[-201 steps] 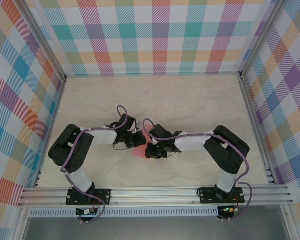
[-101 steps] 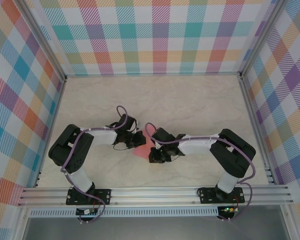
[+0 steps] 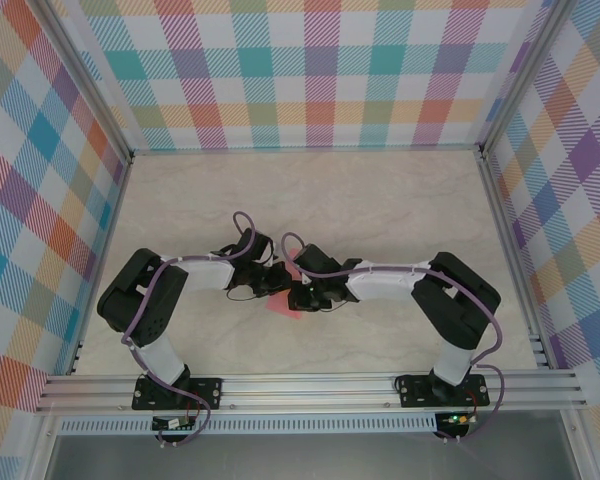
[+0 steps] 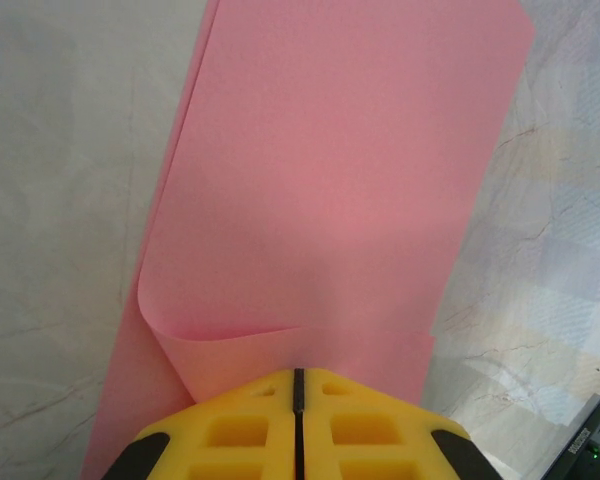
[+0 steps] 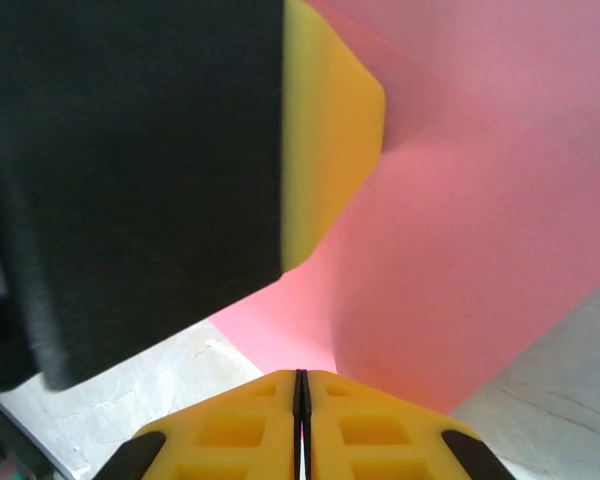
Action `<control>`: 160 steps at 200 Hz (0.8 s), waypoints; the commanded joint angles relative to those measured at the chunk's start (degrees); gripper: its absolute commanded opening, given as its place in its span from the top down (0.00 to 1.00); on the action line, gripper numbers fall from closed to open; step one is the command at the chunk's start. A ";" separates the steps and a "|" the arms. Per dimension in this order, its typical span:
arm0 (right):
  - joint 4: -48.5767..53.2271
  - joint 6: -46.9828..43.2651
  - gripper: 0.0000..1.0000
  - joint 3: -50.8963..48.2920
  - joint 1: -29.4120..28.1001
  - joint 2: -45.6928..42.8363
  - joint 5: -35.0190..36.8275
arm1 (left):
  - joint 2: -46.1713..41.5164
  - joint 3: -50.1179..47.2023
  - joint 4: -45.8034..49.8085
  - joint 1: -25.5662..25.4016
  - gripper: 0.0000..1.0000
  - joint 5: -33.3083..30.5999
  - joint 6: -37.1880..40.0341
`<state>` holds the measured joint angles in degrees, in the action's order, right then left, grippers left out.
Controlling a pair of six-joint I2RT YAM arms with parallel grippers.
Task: Fold a paper plane with a square sheet of paper (pick it up from the middle)
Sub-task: Fold the triangle a second time at the center of the table.
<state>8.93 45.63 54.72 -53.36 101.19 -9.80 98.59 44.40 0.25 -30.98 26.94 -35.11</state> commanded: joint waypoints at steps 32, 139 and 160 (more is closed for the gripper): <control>1.28 0.95 0.90 -3.92 -0.16 1.87 0.12 | 3.28 -1.38 5.22 -0.39 0.92 -2.81 0.59; 9.20 0.35 0.90 -5.76 -0.16 3.88 1.46 | 5.16 3.19 4.52 5.53 0.92 0.13 5.31; 10.07 0.38 0.90 -5.45 -0.16 4.50 1.28 | 6.06 3.50 2.92 7.07 0.92 2.31 4.84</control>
<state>7.53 46.06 51.48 -53.25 101.49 -10.02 101.51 47.75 4.16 -27.27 33.21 -31.40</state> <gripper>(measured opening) 0.103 0.079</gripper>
